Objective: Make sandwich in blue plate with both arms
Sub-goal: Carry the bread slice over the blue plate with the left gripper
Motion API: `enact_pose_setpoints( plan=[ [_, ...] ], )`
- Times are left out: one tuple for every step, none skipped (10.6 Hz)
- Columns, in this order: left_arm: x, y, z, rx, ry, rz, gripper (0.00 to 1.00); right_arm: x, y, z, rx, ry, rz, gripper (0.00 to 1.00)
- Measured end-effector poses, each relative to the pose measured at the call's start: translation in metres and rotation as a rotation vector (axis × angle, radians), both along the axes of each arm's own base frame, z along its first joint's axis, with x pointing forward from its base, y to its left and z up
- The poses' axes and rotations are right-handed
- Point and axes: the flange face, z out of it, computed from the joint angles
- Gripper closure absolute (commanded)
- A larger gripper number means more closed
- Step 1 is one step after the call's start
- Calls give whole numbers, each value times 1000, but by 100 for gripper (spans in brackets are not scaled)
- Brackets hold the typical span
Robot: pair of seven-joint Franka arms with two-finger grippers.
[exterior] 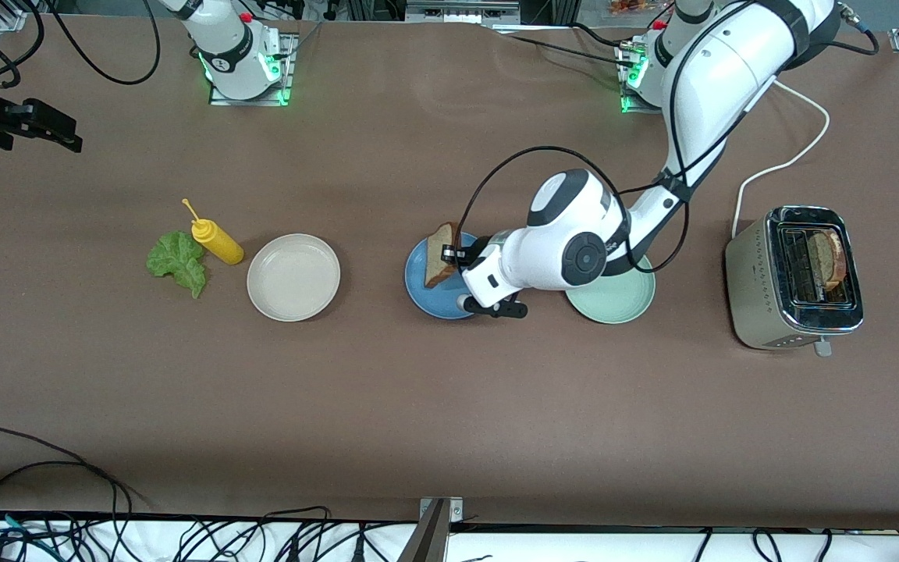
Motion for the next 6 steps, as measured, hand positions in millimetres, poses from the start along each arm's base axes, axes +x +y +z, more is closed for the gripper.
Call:
enact_pose_setpoints(
  plan=[
    [-5,-6,-9,0,5,7,100,0,0,0,0,0,0,0],
    [-8,-10,-16,-2,5,14,100,0,0,0,0,0,0,0],
    [-9,-11,-22,-3,6,20,100,0,0,0,0,0,0,0],
    [-9,-10,-26,-3,10,23,100,0,0,0,0,0,0,0],
    [-8,-10,-28,-7,5,32,100,0,0,0,0,0,0,0],
    [-7,-10,-29,-11,-2,40,100,0,0,0,0,0,0,0]
  ],
)
